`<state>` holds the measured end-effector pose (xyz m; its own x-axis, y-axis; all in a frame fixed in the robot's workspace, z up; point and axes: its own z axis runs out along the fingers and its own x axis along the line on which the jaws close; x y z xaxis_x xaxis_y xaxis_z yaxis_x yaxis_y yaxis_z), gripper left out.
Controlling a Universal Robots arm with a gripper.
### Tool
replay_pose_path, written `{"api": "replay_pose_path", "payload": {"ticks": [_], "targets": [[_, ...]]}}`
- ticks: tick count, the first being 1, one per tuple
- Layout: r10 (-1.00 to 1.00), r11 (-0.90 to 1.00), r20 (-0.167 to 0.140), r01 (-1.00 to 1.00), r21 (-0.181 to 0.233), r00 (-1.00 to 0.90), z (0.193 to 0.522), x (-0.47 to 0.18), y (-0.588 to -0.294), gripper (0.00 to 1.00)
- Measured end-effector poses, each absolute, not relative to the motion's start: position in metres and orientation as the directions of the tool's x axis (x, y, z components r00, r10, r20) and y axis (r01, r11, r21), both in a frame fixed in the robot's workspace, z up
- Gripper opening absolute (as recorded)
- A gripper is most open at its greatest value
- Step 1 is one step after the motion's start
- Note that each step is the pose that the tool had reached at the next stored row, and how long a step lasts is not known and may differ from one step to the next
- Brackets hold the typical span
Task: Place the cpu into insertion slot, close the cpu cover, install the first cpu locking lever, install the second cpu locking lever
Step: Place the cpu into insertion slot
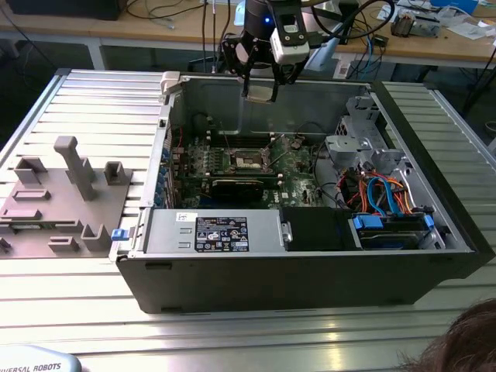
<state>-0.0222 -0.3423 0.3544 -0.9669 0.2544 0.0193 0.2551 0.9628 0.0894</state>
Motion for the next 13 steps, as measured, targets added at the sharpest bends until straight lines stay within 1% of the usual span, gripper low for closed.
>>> {"api": "replay_pose_path", "payload": {"ticks": [13], "targets": [[0.290, 0.953, 0.019, 0.291, 0.089, -0.957, 0.3544, -0.0223, -0.3423, 0.54]]}}
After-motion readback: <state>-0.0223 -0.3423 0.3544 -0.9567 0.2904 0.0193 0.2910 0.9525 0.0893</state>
